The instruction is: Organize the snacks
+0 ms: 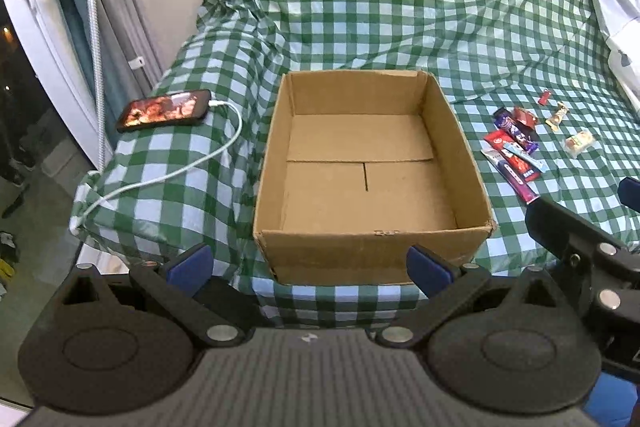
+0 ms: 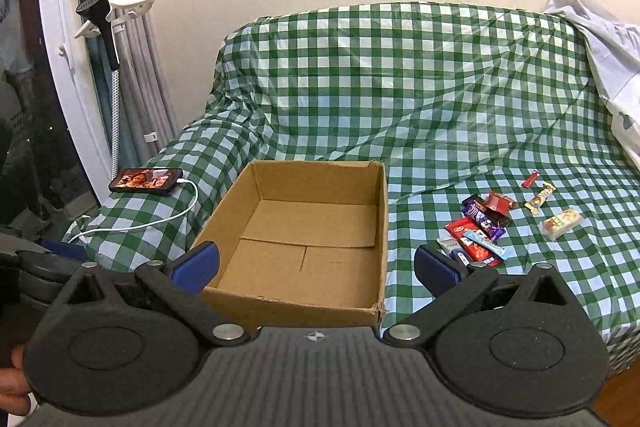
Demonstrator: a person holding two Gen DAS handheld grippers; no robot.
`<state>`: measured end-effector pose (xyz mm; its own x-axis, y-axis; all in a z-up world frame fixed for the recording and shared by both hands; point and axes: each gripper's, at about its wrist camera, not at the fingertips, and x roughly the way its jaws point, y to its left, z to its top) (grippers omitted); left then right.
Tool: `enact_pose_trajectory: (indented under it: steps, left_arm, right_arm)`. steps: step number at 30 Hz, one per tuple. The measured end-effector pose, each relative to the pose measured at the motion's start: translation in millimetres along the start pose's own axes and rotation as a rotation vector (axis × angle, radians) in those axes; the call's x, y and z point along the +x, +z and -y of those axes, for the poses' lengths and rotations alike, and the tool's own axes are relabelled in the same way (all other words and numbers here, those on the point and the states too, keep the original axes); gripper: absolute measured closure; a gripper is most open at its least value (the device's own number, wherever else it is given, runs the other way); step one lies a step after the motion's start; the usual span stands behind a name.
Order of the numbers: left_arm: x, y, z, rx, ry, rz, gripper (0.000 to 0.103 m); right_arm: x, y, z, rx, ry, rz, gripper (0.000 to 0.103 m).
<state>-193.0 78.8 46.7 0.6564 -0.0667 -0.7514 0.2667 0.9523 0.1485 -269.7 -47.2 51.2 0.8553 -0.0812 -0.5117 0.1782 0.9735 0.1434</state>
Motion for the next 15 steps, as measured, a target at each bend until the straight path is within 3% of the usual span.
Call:
enact_pose_trajectory:
  steps: [15]
  left_arm:
    - [48.3,0.9,5.7,0.001,0.009,-0.114,0.000]
  right_arm:
    - [38.8,-4.5,3.3,-0.004,0.019,-0.102,0.000]
